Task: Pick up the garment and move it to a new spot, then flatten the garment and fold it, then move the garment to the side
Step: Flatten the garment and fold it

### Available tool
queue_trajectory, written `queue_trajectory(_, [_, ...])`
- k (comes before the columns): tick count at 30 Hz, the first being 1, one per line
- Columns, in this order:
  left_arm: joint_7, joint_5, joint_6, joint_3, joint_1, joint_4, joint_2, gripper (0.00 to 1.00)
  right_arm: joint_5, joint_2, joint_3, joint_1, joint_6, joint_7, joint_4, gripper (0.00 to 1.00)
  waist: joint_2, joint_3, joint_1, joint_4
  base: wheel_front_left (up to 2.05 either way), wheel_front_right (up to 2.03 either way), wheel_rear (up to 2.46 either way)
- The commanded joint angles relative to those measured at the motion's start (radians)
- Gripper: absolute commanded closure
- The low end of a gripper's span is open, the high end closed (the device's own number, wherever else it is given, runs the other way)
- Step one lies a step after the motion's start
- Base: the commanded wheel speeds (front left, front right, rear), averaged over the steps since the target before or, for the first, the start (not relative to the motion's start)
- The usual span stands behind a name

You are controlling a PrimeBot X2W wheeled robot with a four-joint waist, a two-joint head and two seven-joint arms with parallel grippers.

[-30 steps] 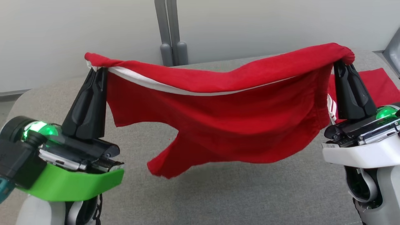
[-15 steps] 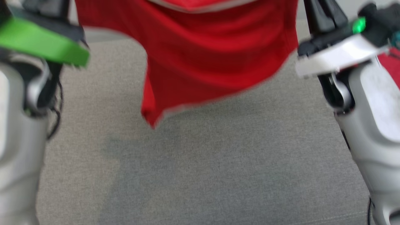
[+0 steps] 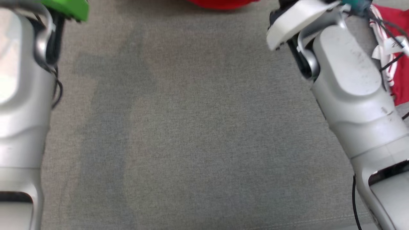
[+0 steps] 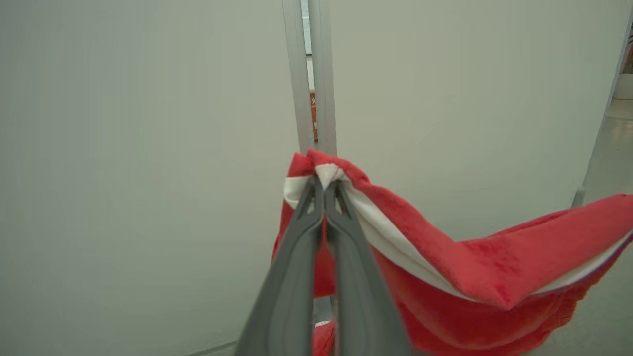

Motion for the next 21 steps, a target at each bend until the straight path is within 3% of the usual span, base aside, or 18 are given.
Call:
queue_trajectory(1, [-0.023,-0.013,-0.002,-0.014,0.039,0.027,-0.004,1.00,-0.001,-0.006,0.012,0.040,0.000,-0.004,0.013,1.00,0.0000,0.075,-0.0001,0.028,0.00,0.00,0.00])
queue_trajectory(9, [-0.095,-0.106,-0.002,-0.052,0.195,0.026,0.017,1.00,0.046,-0.041,0.049,0.170,0.000,-0.004,-0.101,1.00,0.0000,0.064,-0.0001,0.020,0.00,0.00,0.00])
queue_trajectory(14, [-0.101,-0.135,-0.002,-0.025,0.331,-0.094,0.029,1.00,0.091,-0.078,0.048,0.287,0.000,-0.004,-0.216,1.00,0.0000,0.021,-0.0001,0.020,0.00,0.00,0.00])
queue_trajectory(21, [-0.100,-0.123,0.009,0.057,0.582,-0.326,0.001,1.00,0.131,-0.110,0.045,0.470,0.000,-0.004,-0.347,1.00,0.0000,-0.054,-0.0001,0.033,0.00,0.00,0.00])
